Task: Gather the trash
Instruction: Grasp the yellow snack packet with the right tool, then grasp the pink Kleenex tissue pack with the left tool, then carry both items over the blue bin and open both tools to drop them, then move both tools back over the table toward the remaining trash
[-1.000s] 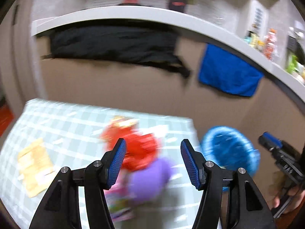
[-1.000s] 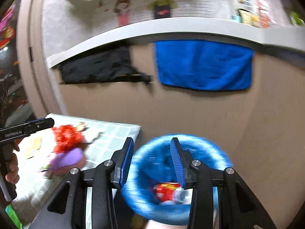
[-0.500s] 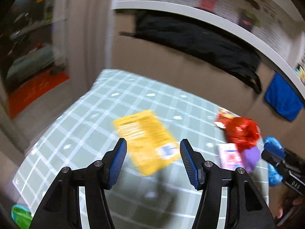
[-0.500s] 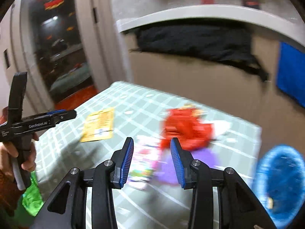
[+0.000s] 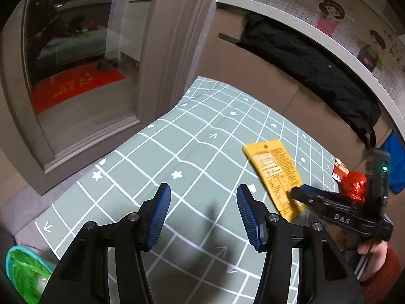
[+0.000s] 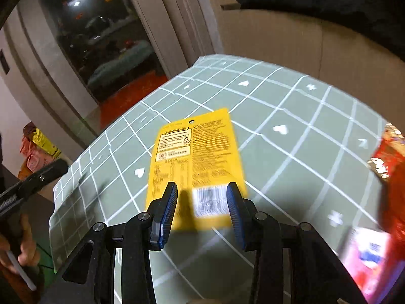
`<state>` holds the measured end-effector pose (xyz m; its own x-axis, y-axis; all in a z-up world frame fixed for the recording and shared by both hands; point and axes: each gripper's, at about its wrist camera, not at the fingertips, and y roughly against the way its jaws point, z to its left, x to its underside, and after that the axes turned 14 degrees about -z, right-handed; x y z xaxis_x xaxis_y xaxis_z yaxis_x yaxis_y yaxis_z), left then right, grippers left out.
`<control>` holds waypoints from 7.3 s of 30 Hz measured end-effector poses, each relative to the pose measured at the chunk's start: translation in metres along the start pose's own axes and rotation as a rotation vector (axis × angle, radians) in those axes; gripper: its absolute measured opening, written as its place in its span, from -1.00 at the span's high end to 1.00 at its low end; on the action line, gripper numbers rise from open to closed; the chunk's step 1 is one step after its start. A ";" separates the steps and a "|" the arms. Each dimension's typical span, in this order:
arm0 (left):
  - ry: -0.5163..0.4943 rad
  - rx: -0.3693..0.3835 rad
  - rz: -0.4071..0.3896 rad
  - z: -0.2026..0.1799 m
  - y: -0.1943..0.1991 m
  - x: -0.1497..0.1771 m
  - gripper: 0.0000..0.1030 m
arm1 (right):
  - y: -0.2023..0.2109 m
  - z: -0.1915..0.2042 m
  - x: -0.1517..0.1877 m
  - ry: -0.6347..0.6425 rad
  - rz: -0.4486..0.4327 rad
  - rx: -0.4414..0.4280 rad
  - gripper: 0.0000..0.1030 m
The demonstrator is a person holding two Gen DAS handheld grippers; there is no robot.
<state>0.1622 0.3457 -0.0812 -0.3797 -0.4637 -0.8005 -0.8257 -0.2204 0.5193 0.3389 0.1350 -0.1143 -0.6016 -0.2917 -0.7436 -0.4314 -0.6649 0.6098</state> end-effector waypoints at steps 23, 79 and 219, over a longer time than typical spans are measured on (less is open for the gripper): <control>0.023 0.031 0.016 0.009 -0.002 0.004 -0.04 | -0.063 0.028 -0.022 0.321 0.139 0.073 -0.94; -0.275 0.192 0.246 -0.294 -0.063 0.104 -0.04 | 0.265 -0.148 0.074 -0.052 -0.304 0.335 0.83; -0.215 0.436 0.170 -0.354 -0.091 0.034 -0.07 | 0.262 -0.184 0.068 -0.044 -0.232 0.365 -0.02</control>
<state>0.3717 0.0464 -0.0496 -0.5627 -0.2653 -0.7830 -0.8249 0.2424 0.5107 0.3085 -0.1860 -0.0558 -0.4857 -0.1281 -0.8647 -0.7633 -0.4199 0.4910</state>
